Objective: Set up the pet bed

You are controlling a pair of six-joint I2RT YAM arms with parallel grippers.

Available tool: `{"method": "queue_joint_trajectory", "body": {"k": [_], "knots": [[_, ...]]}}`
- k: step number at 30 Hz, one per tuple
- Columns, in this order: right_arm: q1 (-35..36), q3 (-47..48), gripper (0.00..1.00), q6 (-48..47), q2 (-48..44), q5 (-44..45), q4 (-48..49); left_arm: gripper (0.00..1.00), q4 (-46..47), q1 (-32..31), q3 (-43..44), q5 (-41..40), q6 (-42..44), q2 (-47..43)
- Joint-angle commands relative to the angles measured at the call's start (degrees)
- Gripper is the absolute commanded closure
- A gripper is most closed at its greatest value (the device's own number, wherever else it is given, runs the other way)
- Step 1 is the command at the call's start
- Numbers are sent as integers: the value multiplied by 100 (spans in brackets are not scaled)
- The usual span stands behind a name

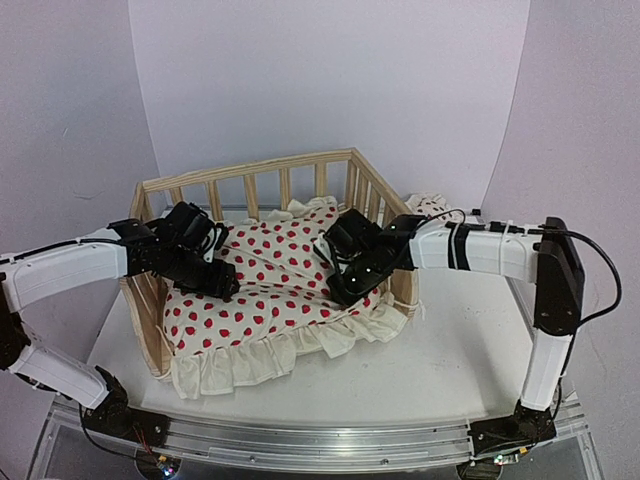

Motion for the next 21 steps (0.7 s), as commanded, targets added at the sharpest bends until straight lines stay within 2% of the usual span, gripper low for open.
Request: {"method": "queue_joint_trajectory", "body": {"k": [1,4,8,11,13,16,18,21], "knots": [[1,-319,56,-4,-709,613,-387,31,-289,39,74,-645,-213,-152],[7,234,41,-149,-1019,93,-604,24,-318,35,522,-396,-143,-205],[4,945,3,-309,-1572,-660,-864,18,-303,32,1597,66,33,-368],[-124,1596,2,-27,-1815,-296,-1337,13,-296,33,2323,164,193,-474],[-366,1888,2,10,-1912,-249,-1624,11,-337,85,2672,-90,312,-489],[-655,1972,2,74,-2018,661,-1918,9,-417,474,2791,-646,262,-610],[-903,1870,2,97,-2066,779,-2002,9,-435,756,2764,-781,217,-724],[-1125,1649,9,88,-2032,786,-2053,8,-444,947,2701,-953,276,-921]]}}
